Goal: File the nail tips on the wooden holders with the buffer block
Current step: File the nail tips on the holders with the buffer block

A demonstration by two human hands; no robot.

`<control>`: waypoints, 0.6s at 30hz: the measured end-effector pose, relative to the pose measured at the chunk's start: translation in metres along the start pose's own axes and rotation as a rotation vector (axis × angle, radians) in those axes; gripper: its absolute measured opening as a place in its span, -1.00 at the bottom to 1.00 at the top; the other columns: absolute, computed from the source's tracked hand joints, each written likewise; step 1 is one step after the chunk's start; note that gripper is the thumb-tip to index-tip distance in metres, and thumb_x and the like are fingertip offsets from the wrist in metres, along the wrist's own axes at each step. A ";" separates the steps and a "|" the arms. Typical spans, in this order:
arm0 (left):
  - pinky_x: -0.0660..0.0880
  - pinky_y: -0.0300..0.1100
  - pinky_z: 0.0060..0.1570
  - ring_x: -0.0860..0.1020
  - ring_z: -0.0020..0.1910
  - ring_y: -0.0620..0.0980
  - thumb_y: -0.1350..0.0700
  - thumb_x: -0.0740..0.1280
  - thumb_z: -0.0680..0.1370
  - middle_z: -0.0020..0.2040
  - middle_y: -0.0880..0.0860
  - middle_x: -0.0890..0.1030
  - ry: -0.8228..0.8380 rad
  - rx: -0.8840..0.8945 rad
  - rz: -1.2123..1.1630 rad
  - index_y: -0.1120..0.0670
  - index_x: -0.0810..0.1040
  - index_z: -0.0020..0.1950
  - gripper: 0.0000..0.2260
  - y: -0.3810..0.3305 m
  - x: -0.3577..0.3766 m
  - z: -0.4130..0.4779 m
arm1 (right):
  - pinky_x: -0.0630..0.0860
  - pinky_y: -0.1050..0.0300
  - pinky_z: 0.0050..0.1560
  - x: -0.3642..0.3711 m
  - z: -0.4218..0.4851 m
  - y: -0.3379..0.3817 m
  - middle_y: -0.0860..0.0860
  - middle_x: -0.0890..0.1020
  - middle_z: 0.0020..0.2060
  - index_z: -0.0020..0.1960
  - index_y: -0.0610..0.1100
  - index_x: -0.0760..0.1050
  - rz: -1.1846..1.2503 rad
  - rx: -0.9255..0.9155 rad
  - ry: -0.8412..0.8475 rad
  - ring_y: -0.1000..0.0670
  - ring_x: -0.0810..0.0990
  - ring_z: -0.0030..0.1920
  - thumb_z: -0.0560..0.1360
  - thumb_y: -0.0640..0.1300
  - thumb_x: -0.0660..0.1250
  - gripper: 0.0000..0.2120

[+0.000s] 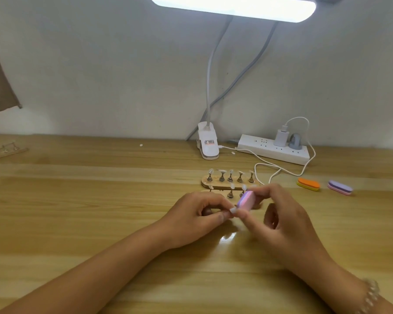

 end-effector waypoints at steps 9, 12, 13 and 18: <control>0.32 -0.34 -0.20 0.46 -0.26 -0.32 0.25 0.35 0.57 -0.16 -0.22 0.60 0.008 -0.011 0.066 0.01 0.69 0.05 -0.81 -0.001 0.000 -0.001 | 0.34 0.27 -0.34 0.012 -0.004 0.010 0.28 0.52 -0.10 0.07 0.11 0.48 -0.132 -0.069 0.119 0.21 0.49 -0.31 0.39 0.25 0.37 -0.66; 0.32 -0.32 -0.20 0.45 -0.27 -0.28 0.24 0.36 0.56 -0.19 -0.26 0.58 -0.005 -0.012 0.075 -0.06 0.68 0.01 -0.80 -0.002 -0.001 -0.001 | 0.37 0.22 -0.33 0.010 -0.002 0.006 0.27 0.55 -0.10 0.03 0.13 0.50 -0.062 -0.024 0.110 0.11 0.50 -0.31 0.39 0.25 0.37 -0.70; 0.31 -0.32 -0.21 0.43 -0.28 -0.27 0.21 0.37 0.57 -0.21 -0.29 0.57 -0.011 -0.011 0.073 -0.09 0.67 -0.03 -0.81 -0.003 -0.002 -0.001 | 0.36 0.21 -0.31 0.007 0.000 0.001 0.26 0.56 -0.12 0.02 0.11 0.51 -0.045 0.011 0.075 0.13 0.51 -0.30 0.38 0.22 0.39 -0.71; 0.44 -0.11 -0.15 0.54 -0.18 -0.04 0.24 0.37 0.55 -0.15 -0.23 0.59 -0.019 -0.026 0.088 -0.03 0.69 0.03 -0.80 -0.001 -0.003 -0.002 | 0.35 0.30 -0.34 0.016 -0.007 0.016 0.24 0.54 -0.12 0.07 0.13 0.51 -0.110 -0.086 0.162 0.17 0.50 -0.28 0.40 0.24 0.36 -0.69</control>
Point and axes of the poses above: each hand's wrist, its own z-axis towards the middle knuckle, its own x-axis out of the palm, y = z × x, the point moved 8 cm from there along z, towards the middle knuckle
